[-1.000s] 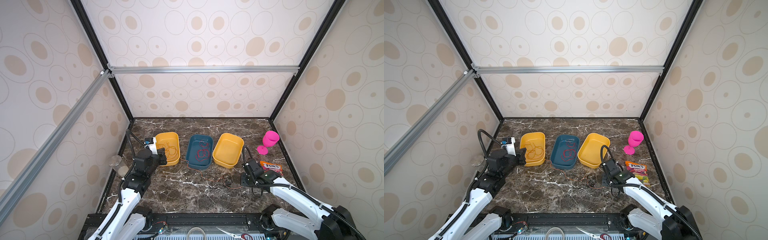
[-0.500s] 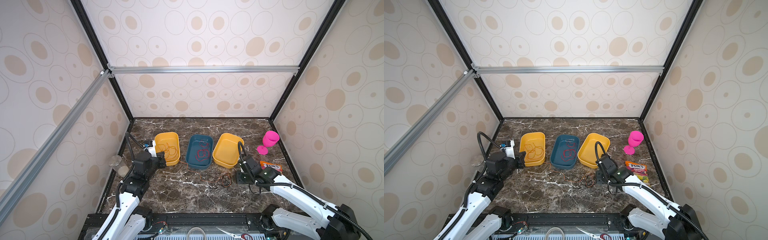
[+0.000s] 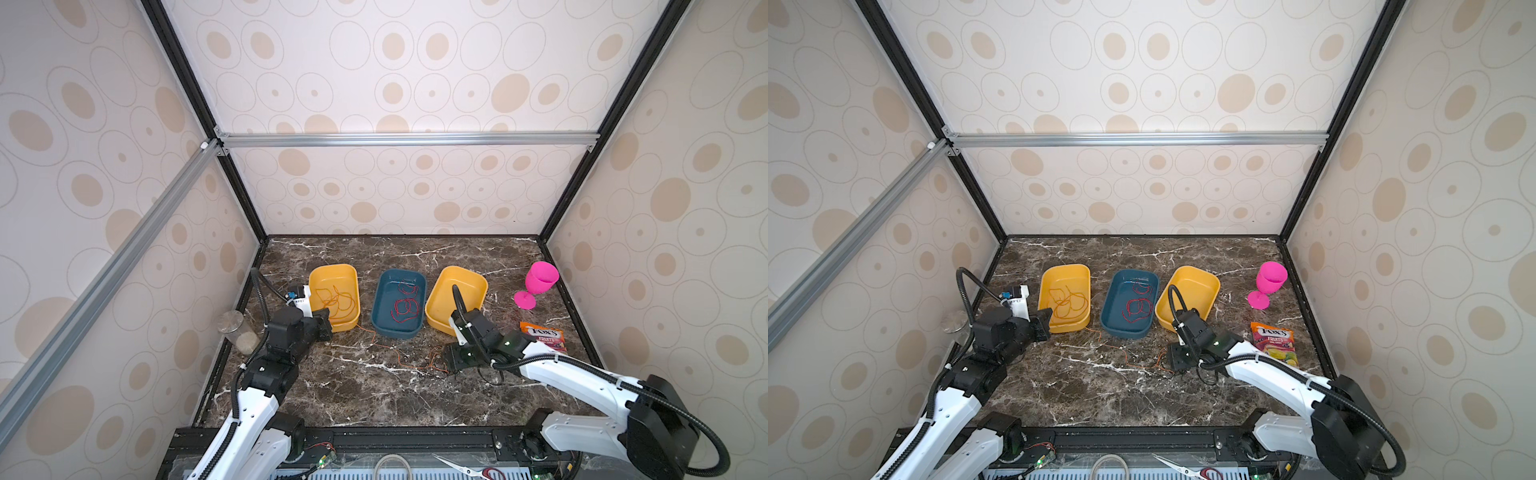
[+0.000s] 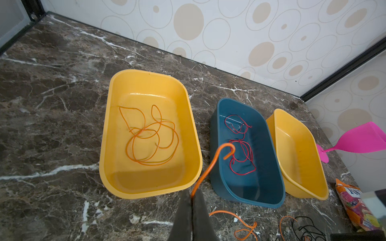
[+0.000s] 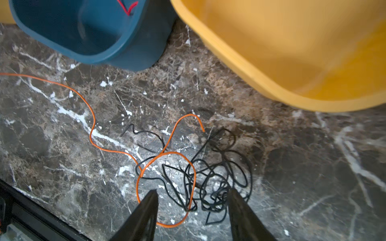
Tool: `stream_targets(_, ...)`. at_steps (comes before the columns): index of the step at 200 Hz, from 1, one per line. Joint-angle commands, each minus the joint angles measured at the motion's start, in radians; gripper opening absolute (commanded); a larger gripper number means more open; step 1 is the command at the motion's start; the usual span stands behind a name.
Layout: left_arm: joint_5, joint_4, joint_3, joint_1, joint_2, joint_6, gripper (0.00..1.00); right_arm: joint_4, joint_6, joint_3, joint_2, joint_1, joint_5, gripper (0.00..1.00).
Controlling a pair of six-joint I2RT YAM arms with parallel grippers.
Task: Untangle the cables
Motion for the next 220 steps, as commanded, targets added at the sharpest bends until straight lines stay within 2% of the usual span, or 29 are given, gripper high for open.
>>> stream_targets(1, 0.004, -0.046, -0.038, 0.006, 0.003, -0.086, 0.03, 0.031, 0.000, 0.033, 0.048, 0.043, 0.021, 0.57)
stream_targets(49, -0.004, 0.018, -0.169, -0.001, -0.037, -0.280, 0.16, 0.035, -0.006, 0.058, 0.082, 0.065, 0.072, 0.59)
stream_targets(86, -0.084, -0.074, -0.116, -0.016, -0.029, -0.262, 0.46, 0.032, -0.006, 0.055, 0.067, 0.063, 0.102, 0.60)
stream_targets(104, -0.080, -0.076, -0.094, -0.026, -0.032, -0.241, 0.51, 0.032, -0.004, 0.054, 0.066, 0.063, 0.111, 0.60)
stream_targets(119, -0.031, -0.053, -0.079, -0.050, -0.011, -0.223, 0.52, 0.030, -0.003, 0.053, 0.067, 0.063, 0.113, 0.60)
stream_targets(135, 0.005, -0.024, -0.058, -0.132, 0.041, -0.219, 0.52, 0.030, 0.001, 0.054, 0.061, 0.064, 0.119, 0.60)
stream_targets(157, -0.035, 0.018, -0.026, -0.330, 0.144, -0.232, 0.52, 0.031, 0.005, 0.052, 0.048, 0.064, 0.135, 0.60)
stream_targets(177, -0.037, 0.118, -0.029, -0.465, 0.254, -0.266, 0.52, 0.025, 0.005, 0.051, 0.038, 0.063, 0.149, 0.59)
stream_targets(220, -0.088, 0.291, -0.029, -0.598, 0.460, -0.319, 0.54, 0.014, 0.006, 0.042, 0.020, 0.063, 0.153, 0.59)
